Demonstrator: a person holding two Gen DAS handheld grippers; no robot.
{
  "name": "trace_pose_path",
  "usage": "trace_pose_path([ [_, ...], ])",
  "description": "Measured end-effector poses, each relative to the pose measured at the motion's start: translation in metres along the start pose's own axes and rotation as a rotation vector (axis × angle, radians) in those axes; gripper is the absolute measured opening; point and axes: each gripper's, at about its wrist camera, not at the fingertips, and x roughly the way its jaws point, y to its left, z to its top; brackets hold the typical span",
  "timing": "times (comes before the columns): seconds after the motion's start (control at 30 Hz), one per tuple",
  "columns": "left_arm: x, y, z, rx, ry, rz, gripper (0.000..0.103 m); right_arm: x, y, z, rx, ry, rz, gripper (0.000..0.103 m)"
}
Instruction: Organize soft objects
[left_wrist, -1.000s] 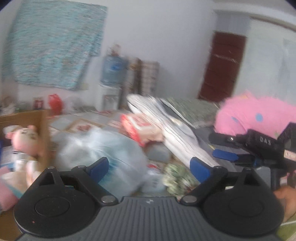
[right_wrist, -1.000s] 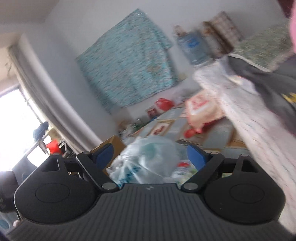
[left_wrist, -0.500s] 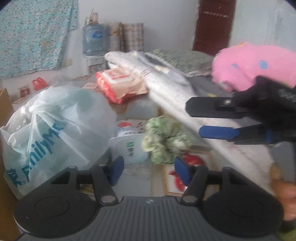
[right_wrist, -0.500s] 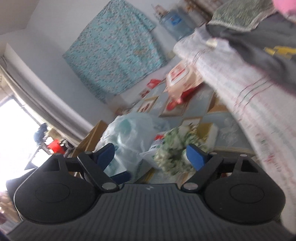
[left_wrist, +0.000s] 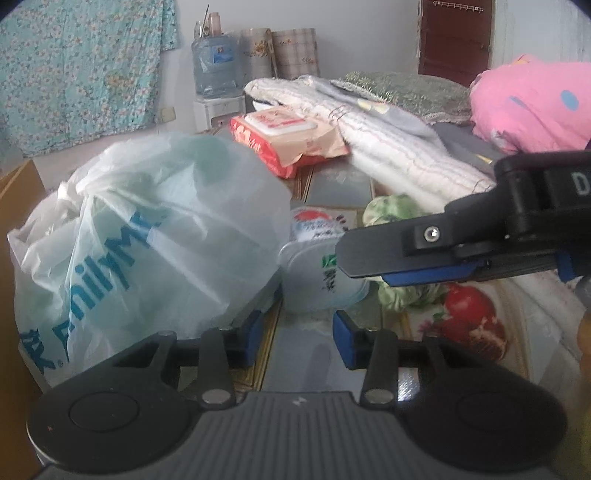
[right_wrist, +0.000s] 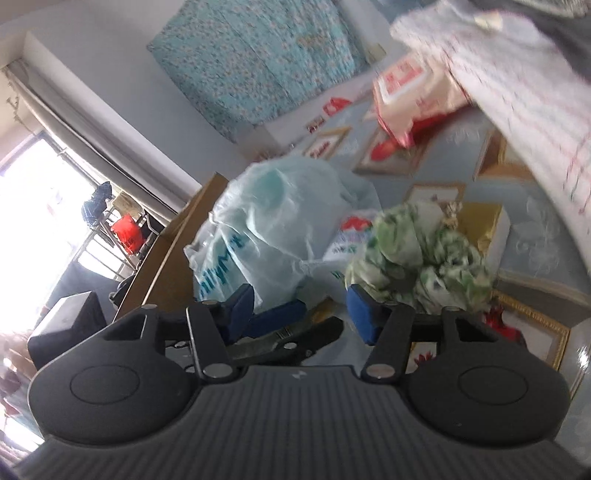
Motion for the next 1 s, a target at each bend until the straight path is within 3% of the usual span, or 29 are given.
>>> trace_pose_path([
  [0.23, 0.002, 0.001, -0.001, 0.001, 0.000, -0.011, 0.043, 0.009, -0.016, 0.003, -0.002, -0.037, -0.129, 0.051],
  [0.4, 0.007, -0.002, 0.004, 0.005, -0.010, -0.018, 0.043, 0.008, -0.021, 0.009, 0.017, -0.090, -0.091, 0.052],
  [0.53, 0.013, -0.007, 0.008, 0.009, -0.014, -0.017, 0.044, 0.012, -0.018, 0.009, -0.008, -0.083, -0.046, 0.052],
  [1.0, 0.028, -0.016, 0.017, -0.006, -0.010, -0.034, 0.049, 0.025, -0.025, 0.007, -0.011, -0.058, -0.012, 0.051],
])
